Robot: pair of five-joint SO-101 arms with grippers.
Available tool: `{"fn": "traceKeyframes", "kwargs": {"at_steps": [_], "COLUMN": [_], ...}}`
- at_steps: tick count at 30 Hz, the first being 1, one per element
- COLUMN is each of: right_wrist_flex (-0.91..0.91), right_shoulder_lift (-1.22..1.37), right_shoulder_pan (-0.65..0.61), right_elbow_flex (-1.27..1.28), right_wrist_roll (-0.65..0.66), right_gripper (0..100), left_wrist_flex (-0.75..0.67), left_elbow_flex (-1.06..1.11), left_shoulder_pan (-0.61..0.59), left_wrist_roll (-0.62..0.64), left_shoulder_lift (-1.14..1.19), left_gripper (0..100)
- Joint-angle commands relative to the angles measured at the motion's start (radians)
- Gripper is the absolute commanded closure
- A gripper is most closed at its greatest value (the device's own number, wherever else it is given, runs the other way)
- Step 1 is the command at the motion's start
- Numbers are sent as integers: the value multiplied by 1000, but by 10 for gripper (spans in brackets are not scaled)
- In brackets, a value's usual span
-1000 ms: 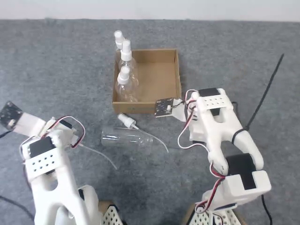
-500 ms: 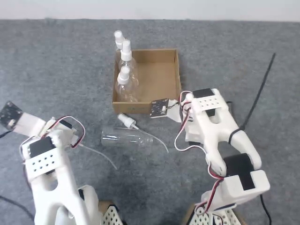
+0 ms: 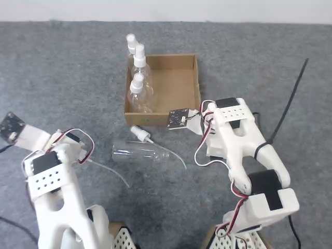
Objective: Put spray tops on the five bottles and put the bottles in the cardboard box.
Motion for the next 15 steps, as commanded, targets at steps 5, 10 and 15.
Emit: {"fn": "traceKeyframes", "kwargs": {"at_steps": [5, 10, 15], "right_wrist_flex": [-24, -140, -163], "right_shoulder_lift": [-15, -15, -27], "right_shoulder_pan": [16, 18, 24], "right_elbow_flex": [11, 83, 100], "right_wrist_roll": [-6, -6, -11], "right_gripper": [681, 797, 905], "left_wrist_flex": [-28, -28, -28], "left_elbow_flex": [-13, -13, -13], "left_shoulder_pan": [-2, -2, -2], "left_wrist_roll": [-14, -14, -14], "left_shoulder_lift": [-31, -29, -29], "left_gripper": [987, 987, 987]}}
